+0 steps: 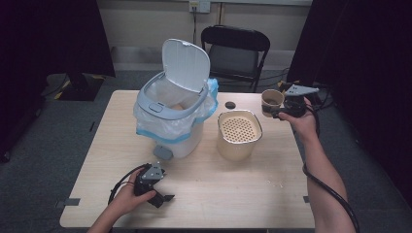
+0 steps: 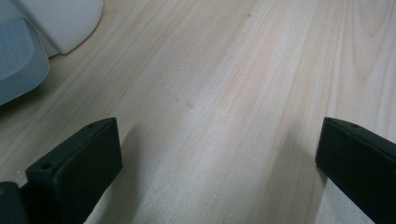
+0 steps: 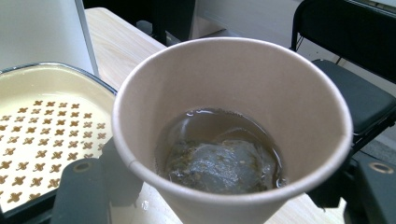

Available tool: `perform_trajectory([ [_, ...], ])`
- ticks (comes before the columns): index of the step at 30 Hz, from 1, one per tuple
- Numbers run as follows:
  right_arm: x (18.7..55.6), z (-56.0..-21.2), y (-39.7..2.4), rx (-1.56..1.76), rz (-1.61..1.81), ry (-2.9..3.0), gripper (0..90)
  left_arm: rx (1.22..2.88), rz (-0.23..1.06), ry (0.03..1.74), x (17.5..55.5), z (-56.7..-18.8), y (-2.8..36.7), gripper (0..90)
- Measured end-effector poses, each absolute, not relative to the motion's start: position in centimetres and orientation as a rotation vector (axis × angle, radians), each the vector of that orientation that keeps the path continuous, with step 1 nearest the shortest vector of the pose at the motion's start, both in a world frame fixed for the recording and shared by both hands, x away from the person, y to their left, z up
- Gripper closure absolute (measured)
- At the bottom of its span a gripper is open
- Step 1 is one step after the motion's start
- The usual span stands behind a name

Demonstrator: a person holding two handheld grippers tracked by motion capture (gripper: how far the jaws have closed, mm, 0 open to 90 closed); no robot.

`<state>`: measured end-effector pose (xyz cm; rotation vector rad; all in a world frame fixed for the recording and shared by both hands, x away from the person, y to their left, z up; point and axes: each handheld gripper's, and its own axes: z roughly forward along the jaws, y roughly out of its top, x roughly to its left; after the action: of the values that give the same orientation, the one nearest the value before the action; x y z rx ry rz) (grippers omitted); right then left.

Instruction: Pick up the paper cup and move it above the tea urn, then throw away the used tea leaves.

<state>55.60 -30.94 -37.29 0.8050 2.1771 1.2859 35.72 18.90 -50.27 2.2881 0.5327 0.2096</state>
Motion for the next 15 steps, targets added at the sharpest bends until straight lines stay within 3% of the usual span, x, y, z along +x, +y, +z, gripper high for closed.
perform_trajectory([
  [15, 55.4, -36.0, -29.6, 0.732, 1.234, 2.191, 28.4, 2.289, 0.214, 0.532, 35.7, -50.3, 18.9, 0.0],
])
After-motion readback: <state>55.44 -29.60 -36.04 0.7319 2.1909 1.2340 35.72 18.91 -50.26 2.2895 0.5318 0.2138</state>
